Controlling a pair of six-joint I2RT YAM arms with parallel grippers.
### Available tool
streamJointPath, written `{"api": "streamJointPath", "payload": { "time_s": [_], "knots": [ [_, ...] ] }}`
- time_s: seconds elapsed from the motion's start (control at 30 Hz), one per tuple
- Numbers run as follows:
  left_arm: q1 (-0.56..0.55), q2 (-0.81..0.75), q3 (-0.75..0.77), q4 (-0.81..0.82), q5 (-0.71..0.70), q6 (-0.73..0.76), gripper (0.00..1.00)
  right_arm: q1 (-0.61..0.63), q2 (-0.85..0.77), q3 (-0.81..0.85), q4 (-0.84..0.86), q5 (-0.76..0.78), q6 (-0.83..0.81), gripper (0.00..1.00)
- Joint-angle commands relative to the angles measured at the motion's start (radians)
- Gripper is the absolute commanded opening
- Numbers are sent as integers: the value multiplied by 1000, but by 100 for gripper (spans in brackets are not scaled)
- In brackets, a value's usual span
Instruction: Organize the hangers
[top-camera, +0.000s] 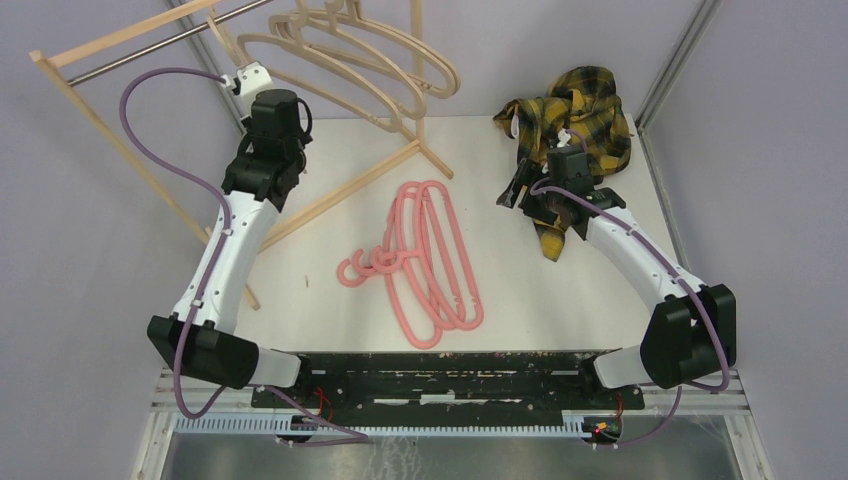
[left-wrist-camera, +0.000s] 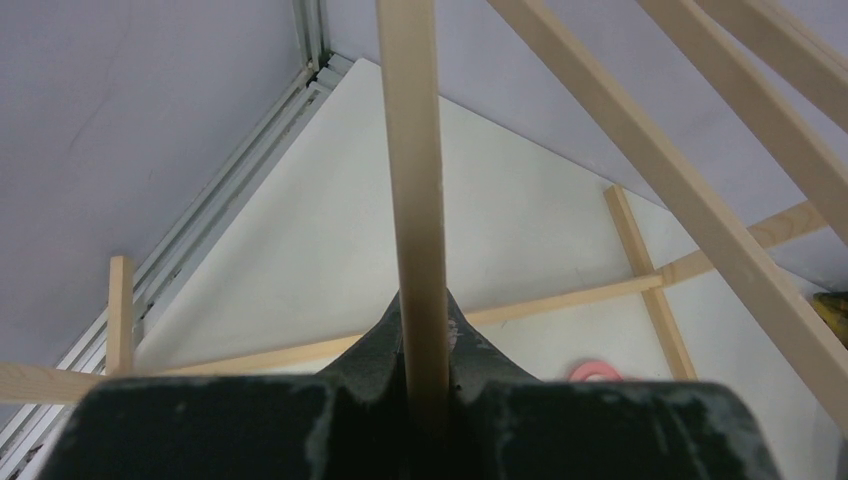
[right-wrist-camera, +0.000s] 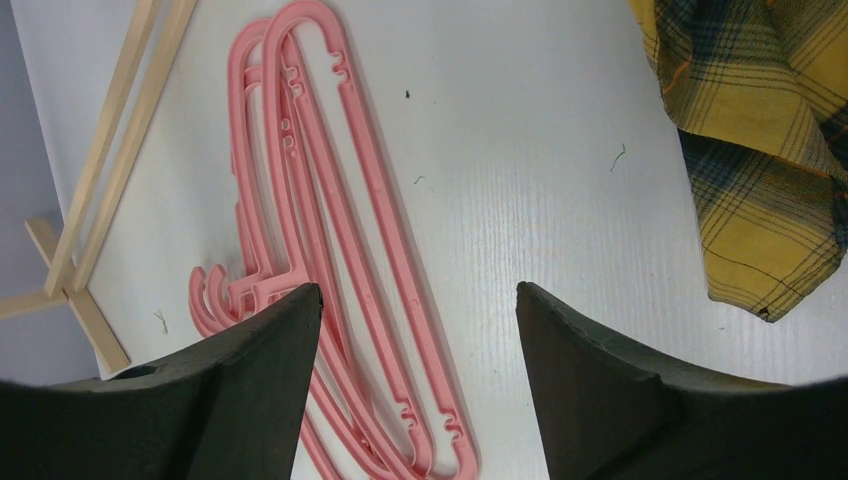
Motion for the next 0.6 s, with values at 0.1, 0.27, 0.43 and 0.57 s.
{"api": "streamJointPath", "payload": {
  "time_s": [0.1,0.27,0.43,0.57],
  "knots": [
    [46,38,104,24,37,36,3,-16,7,33,24,-10,-18,79],
    [54,80,129,-9,83,42,3,-26,18,21,38,-20,-15,78],
    [54,151,195,-71,131,67,3,-34,28,13,49,-27,-12,78],
    [54,200,235,-108,197,72,3,-39,37,3,61,-30,-8,78]
  ]
}}
